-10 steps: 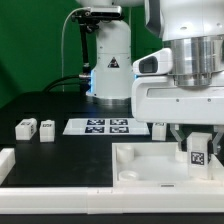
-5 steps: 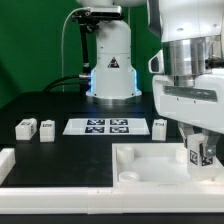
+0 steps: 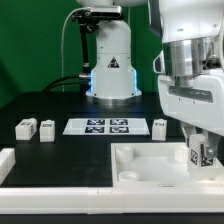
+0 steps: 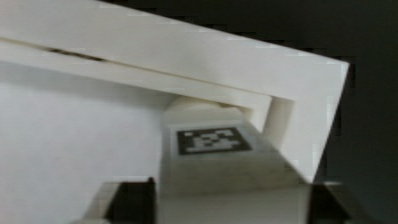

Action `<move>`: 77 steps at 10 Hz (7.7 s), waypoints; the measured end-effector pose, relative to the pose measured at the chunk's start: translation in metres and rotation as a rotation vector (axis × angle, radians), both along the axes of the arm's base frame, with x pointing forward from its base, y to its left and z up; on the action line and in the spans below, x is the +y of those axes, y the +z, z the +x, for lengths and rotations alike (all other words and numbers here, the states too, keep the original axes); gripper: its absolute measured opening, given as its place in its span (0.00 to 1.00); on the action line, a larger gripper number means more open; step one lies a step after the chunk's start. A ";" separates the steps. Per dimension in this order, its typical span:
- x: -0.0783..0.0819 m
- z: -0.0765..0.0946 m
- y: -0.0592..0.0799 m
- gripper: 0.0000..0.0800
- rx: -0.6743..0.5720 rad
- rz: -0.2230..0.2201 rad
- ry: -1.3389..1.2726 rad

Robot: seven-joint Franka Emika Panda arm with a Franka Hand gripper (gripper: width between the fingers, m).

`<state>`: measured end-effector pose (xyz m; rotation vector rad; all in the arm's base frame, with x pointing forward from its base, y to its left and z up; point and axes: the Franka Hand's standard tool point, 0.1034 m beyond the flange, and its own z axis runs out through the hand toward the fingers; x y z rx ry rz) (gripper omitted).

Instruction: Assemble one leg

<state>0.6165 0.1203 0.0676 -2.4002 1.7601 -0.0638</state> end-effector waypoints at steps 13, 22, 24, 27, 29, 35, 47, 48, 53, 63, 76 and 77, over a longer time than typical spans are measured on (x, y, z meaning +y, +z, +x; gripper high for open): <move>0.002 0.002 0.002 0.67 -0.112 -0.214 1.298; -0.004 0.001 0.002 0.36 -0.045 -0.119 0.450; -0.003 0.000 0.002 0.36 -0.021 -0.086 0.163; -0.001 0.000 0.002 0.37 -0.004 -0.047 -0.082; 0.000 -0.001 0.001 0.62 -0.007 -0.052 -0.034; 0.005 0.000 0.002 0.81 -0.068 -0.148 0.669; 0.000 0.001 0.001 0.81 -0.098 -0.249 1.277; 0.000 0.001 0.001 0.81 -0.096 -0.244 1.234; 0.011 0.000 0.000 0.69 -0.089 -0.175 0.718; 0.010 -0.013 -0.008 0.03 -0.041 -0.161 0.721; 0.005 -0.004 0.006 0.81 -0.052 -0.181 0.979; 0.009 0.004 0.006 0.81 -0.062 -0.194 1.055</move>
Offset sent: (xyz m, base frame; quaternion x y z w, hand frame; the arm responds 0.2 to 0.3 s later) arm 0.0045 0.0071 0.0024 -0.0173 0.0054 -0.2650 0.9641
